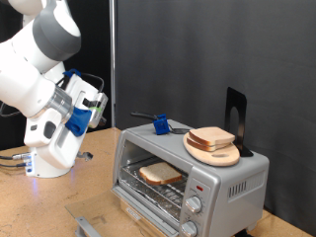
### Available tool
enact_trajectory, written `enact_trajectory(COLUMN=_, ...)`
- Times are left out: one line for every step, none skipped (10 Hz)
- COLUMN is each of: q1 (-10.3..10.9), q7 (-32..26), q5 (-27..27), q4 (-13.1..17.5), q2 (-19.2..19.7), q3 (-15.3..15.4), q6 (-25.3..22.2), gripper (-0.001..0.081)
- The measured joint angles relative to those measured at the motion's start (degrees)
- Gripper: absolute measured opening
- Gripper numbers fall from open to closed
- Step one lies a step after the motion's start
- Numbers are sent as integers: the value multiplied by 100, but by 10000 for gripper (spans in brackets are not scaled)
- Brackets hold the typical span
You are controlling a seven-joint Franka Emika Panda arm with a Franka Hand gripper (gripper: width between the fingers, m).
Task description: Make a piece of toast with the oven
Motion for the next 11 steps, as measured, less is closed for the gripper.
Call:
enact_trajectory(q1=-22, q7=317, q5=-27, q4=112, q2=78, q3=-77, q6=-328, gripper=682)
enact_trajectory(q1=-36, q7=507, q5=-91, q4=223, q2=200, q3=-170, q6=-500, gripper=682)
enact_trajectory(q1=-44, q7=536, q5=-133, q4=299, q2=336, q3=-274, q6=-523, gripper=682)
enact_trajectory(q1=-46, q7=527, q5=-240, q4=343, q2=482, q3=-373, q6=-435, gripper=682)
enact_trajectory(q1=-40, q7=502, q5=-374, q4=359, q2=646, q3=-447, q6=-221, gripper=682)
enact_trajectory(q1=-30, q7=470, q5=-528, q4=364, q2=833, q3=-504, q6=-5, gripper=682)
enact_trajectory(q1=-10, q7=422, q5=-703, q4=385, q2=1042, q3=-569, q6=125, gripper=682)
enact_trajectory(q1=10, q7=376, q5=-949, q4=439, q2=1265, q3=-645, q6=146, gripper=682)
enact_trajectory(q1=39, q7=370, q5=-1204, q4=525, q2=1496, q3=-726, q6=123, gripper=682)
enact_trajectory(q1=53, q7=355, q5=-1395, q4=605, q2=1705, q3=-789, q6=114, gripper=682)
enact_trajectory(q1=60, q7=341, q5=-1508, q4=659, q2=1868, q3=-833, q6=129, gripper=682)
